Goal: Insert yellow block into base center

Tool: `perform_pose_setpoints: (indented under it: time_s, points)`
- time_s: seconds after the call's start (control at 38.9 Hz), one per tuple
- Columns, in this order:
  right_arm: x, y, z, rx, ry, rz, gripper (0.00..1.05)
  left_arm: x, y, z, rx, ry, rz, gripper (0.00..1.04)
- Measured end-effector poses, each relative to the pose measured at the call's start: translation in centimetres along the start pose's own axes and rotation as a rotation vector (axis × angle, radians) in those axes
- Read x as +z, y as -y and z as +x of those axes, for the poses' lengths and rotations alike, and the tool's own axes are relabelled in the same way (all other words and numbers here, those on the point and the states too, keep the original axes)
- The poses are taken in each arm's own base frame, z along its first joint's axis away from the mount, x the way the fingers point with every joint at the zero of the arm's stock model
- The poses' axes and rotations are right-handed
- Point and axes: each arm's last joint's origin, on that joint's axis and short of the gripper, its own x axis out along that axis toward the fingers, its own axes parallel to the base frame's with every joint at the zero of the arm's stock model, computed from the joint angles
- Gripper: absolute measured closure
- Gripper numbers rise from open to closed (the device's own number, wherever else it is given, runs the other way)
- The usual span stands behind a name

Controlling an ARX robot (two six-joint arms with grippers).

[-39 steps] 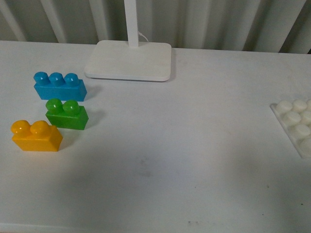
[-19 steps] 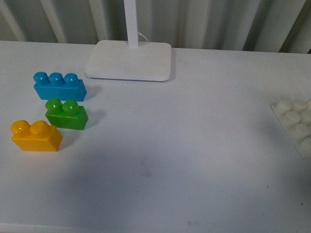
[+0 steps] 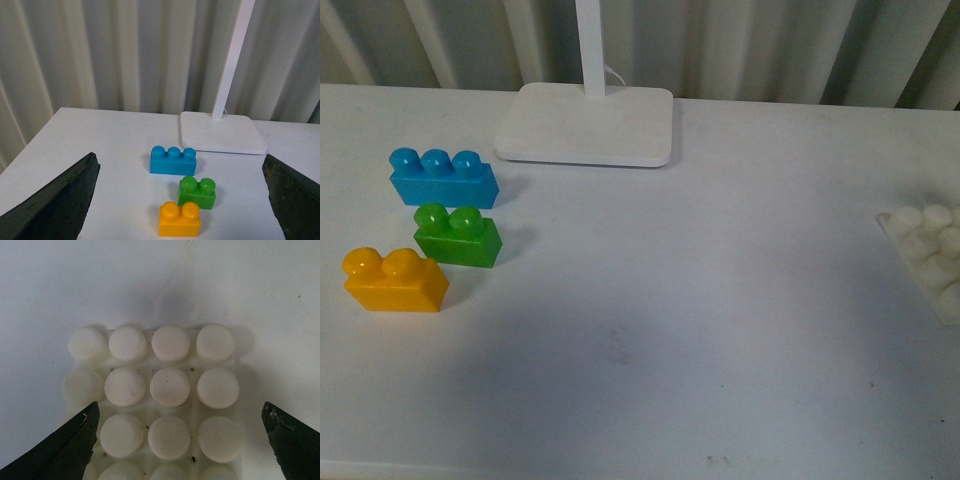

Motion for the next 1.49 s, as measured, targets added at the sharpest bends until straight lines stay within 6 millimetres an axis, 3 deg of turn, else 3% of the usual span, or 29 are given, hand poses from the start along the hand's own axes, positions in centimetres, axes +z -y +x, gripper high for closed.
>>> perform_pose_setpoints:
  time_s: [0.21,0.44,0.69,0.92,1.49]
  points:
    - [-0.6,-0.8,2.2,-0.031,-0.059,-0.004,0.09,0.0,0.0,0.0,0.000,0.000,0.000,0.06]
    - [-0.8,-2.0,2.8,-0.043,-0.080,0.032,0.09,0.0,0.0,0.0,0.000,0.000,0.000,0.06]
    - [-0.6,-5.0,3.7,-0.023,-0.097,0.028,0.09,0.0,0.0,0.0,0.000,0.000,0.000,0.06]
    - [-0.1,-10.2,4.8,0.013,-0.115,0.003,0.09,0.0,0.0,0.0,0.000,0.000,0.000,0.06]
    - [0.5,-25.5,8.1,0.087,-0.142,0.024,0.09,0.0,0.0,0.0,0.000,0.000,0.000,0.06]
